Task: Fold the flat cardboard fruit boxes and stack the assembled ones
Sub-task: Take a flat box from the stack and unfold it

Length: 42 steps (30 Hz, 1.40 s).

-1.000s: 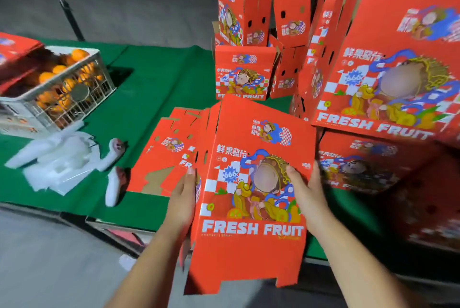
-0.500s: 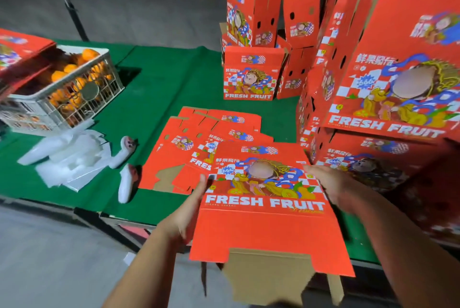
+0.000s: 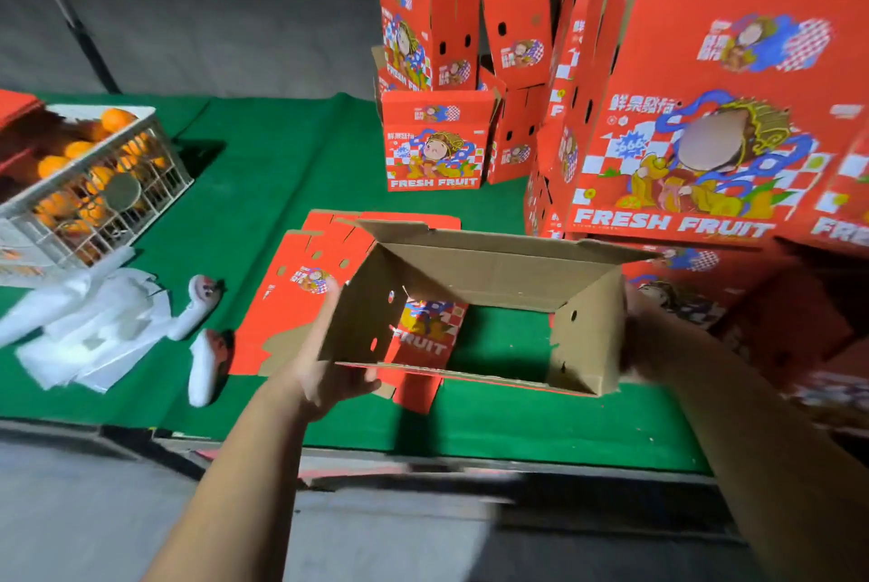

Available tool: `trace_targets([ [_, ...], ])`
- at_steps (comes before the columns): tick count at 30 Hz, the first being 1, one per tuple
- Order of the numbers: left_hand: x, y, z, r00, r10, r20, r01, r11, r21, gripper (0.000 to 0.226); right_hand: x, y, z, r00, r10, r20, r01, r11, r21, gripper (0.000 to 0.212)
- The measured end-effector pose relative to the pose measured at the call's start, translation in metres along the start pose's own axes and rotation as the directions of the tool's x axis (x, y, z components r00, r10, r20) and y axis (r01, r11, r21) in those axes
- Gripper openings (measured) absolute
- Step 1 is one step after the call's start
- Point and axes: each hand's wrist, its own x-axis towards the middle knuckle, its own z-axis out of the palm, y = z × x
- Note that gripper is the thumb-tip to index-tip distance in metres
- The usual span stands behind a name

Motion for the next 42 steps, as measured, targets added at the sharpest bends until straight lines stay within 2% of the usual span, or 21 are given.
trace_targets([
  [2, -0.015, 0.013, 0.012, 0.997, 0.080, -0.015, -0.080, 0.996, 0.026, 0.073, 0.006, -0.002, -0.013, 0.996, 0.090, -0.011, -0.090, 0.996, 0.014, 0.069],
  [5, -0.026, 0.021, 0.036, 0.968, 0.242, -0.060, -0.245, 0.969, -0.032, 0.056, 0.005, -0.006, -0.022, 0.997, 0.075, -0.002, -0.075, 0.997, 0.002, 0.073],
  [9, -0.024, 0.022, 0.055, 0.839, 0.422, -0.344, -0.501, 0.846, -0.183, 0.043, -0.004, -0.014, -0.032, 0.993, 0.112, 0.038, -0.110, 0.992, -0.057, 0.121],
  [11, -0.024, 0.023, 0.064, 0.822, 0.464, -0.330, -0.533, 0.831, -0.159, 0.040, -0.013, -0.019, -0.037, 0.992, 0.108, 0.060, -0.099, 0.985, -0.141, 0.132],
  [14, -0.020, 0.015, 0.068, 0.848, 0.482, -0.221, -0.510, 0.856, -0.088, 0.042, -0.021, -0.021, -0.043, 0.997, 0.060, 0.045, -0.050, 0.979, -0.198, 0.129],
  [17, -0.009, 0.008, 0.066, 0.828, 0.552, -0.102, -0.549, 0.834, 0.058, 0.049, -0.031, -0.017, -0.031, 0.996, 0.007, 0.083, 0.022, 0.939, -0.344, 0.129],
  [20, -0.003, 0.009, 0.067, 0.784, 0.606, -0.134, -0.592, 0.795, 0.130, 0.052, -0.038, -0.014, -0.023, 0.996, -0.073, 0.052, 0.089, 0.904, -0.419, 0.119],
  [23, 0.006, 0.008, 0.066, 0.709, 0.676, -0.202, -0.671, 0.734, 0.103, 0.061, -0.045, -0.011, -0.016, 0.983, -0.181, 0.028, 0.179, 0.918, -0.354, 0.102],
  [25, 0.012, 0.007, 0.064, 0.747, 0.618, -0.244, -0.632, 0.774, 0.023, 0.064, -0.048, -0.002, -0.010, 0.932, -0.362, 0.019, 0.356, 0.904, -0.235, 0.085],
  [26, 0.013, 0.006, 0.064, 0.769, 0.597, -0.229, -0.616, 0.787, -0.017, 0.068, -0.049, 0.004, -0.005, 0.903, -0.430, 0.021, 0.425, 0.882, -0.204, 0.084],
  [29, 0.004, 0.004, 0.070, 0.833, 0.509, -0.218, -0.530, 0.846, -0.051, 0.094, -0.038, 0.017, 0.010, 0.886, -0.462, -0.034, 0.442, 0.865, -0.239, 0.109],
  [30, 0.001, 0.008, 0.073, 0.878, 0.436, -0.199, -0.458, 0.885, -0.083, 0.098, -0.033, 0.017, 0.015, 0.875, -0.478, -0.071, 0.455, 0.864, -0.214, 0.103],
  [31, -0.003, 0.014, 0.075, 0.926, 0.350, -0.145, -0.366, 0.924, -0.109, 0.092, -0.029, 0.014, 0.021, 0.857, -0.506, -0.101, 0.483, 0.855, -0.186, 0.089],
  [32, -0.006, 0.020, 0.077, 0.961, 0.262, -0.084, -0.271, 0.956, -0.112, 0.075, -0.026, 0.010, 0.027, 0.845, -0.521, -0.126, 0.495, 0.848, -0.188, 0.080],
  [33, -0.010, 0.027, 0.079, 0.978, 0.189, -0.083, -0.197, 0.975, -0.099, 0.046, -0.023, 0.006, 0.032, 0.845, -0.519, -0.126, 0.490, 0.847, -0.205, 0.082],
  [34, -0.016, 0.035, 0.081, 0.977, 0.139, -0.161, -0.156, 0.983, -0.099, 0.025, -0.021, 0.003, 0.036, 0.857, -0.505, -0.101, 0.473, 0.850, -0.233, 0.090],
  [37, -0.039, 0.048, 0.079, 0.864, 0.167, -0.476, -0.254, 0.959, -0.124, 0.029, -0.025, 0.004, 0.054, 0.854, -0.515, -0.071, 0.477, 0.831, -0.288, 0.099],
  [40, -0.061, 0.040, 0.093, 0.770, 0.231, -0.594, -0.292, 0.956, -0.007, 0.025, -0.051, 0.019, 0.090, 0.728, -0.671, -0.139, 0.598, 0.721, -0.350, 0.105],
  [41, -0.064, 0.031, 0.102, 0.736, 0.236, -0.634, -0.282, 0.959, 0.029, 0.027, -0.060, 0.027, 0.103, 0.681, -0.729, -0.071, 0.663, 0.655, -0.362, 0.107],
  [42, -0.068, 0.024, 0.115, 0.720, 0.236, -0.653, -0.272, 0.961, 0.048, 0.031, -0.068, 0.034, 0.115, 0.642, -0.764, 0.064, 0.739, 0.595, -0.317, 0.106],
])
